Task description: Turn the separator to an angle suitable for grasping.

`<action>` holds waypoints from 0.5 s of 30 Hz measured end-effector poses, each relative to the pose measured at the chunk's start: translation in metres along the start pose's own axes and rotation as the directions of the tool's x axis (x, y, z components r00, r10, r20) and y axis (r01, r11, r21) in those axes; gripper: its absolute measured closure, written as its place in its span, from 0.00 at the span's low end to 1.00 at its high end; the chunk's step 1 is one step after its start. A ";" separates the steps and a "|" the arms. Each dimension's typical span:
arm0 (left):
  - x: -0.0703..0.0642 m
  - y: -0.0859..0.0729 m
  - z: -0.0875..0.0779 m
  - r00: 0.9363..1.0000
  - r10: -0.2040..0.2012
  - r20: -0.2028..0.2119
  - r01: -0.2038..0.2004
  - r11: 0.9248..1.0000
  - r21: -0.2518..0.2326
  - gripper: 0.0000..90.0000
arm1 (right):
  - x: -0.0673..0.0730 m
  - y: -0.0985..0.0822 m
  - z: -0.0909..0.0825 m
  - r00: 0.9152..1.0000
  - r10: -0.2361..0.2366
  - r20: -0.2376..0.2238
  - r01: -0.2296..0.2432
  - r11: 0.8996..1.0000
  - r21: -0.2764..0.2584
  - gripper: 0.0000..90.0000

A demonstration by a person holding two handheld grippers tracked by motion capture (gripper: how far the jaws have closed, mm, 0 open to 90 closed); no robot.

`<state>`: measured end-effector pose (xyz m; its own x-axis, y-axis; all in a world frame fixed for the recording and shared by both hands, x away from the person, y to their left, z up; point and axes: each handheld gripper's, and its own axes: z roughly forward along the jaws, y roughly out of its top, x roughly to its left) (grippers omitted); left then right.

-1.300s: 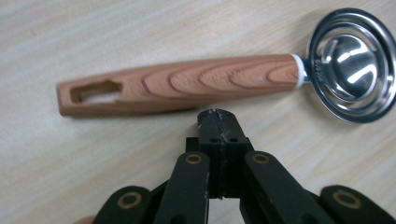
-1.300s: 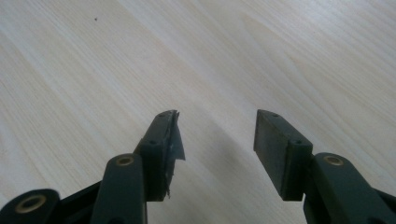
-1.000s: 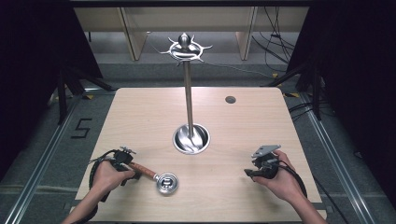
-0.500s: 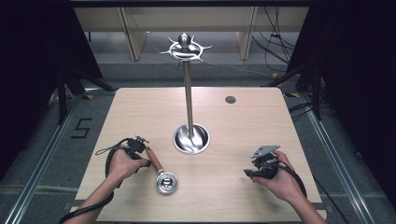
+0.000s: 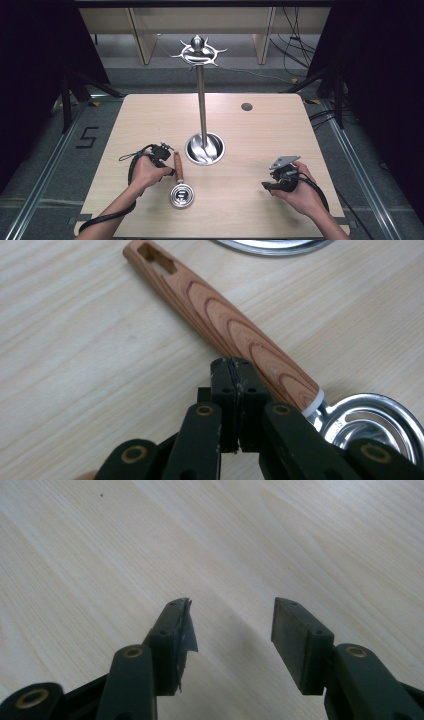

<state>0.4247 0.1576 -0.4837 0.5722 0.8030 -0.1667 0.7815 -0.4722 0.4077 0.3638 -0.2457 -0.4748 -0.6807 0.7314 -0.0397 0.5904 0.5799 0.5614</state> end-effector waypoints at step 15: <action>-0.004 -0.003 -0.017 0.988 -0.157 -0.008 0.155 0.983 -0.098 0.58 | -0.003 0.000 -0.007 1.000 0.016 0.016 -0.016 1.000 0.001 0.56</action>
<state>0.4162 0.1619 -0.4691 0.4404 0.8702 -0.2210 0.8326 -0.3037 0.4632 0.3630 -0.2500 -0.4691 -0.6643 0.7462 -0.0435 0.6016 0.5684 0.5612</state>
